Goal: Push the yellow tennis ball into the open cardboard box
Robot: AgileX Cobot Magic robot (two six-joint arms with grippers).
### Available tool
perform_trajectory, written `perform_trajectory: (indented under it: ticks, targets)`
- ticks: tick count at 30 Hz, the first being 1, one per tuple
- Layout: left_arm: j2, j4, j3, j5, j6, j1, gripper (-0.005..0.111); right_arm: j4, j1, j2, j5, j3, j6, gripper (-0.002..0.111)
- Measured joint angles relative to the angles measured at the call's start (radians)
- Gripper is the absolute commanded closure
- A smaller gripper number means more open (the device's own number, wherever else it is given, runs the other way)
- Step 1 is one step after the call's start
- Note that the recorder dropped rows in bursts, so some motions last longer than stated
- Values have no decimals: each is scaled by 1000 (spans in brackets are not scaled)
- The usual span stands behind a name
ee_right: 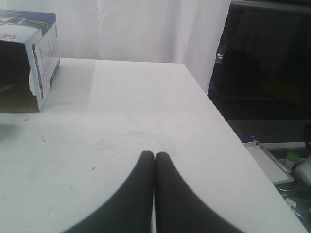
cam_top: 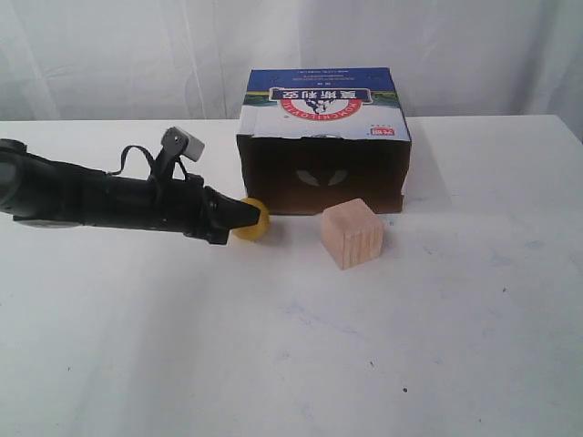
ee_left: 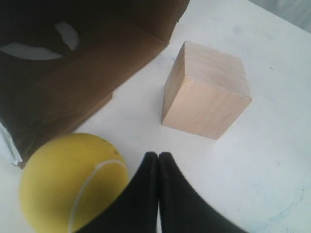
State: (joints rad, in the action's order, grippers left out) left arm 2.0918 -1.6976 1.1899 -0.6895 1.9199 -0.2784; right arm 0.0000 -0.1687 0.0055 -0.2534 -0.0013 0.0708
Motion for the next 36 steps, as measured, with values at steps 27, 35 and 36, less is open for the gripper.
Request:
perform_trajectory:
  ticks: [27,35,36]
  targets:
    - [55,-25,38,-135,36,55,107,0,0,0,0,0,0,108]
    - [14,-25,19,-63,-6,127,107,0,0,0,0,0,0,108]
    - [22,-25,14,-69,-6,123,107,0,0,0,0,0,0,108]
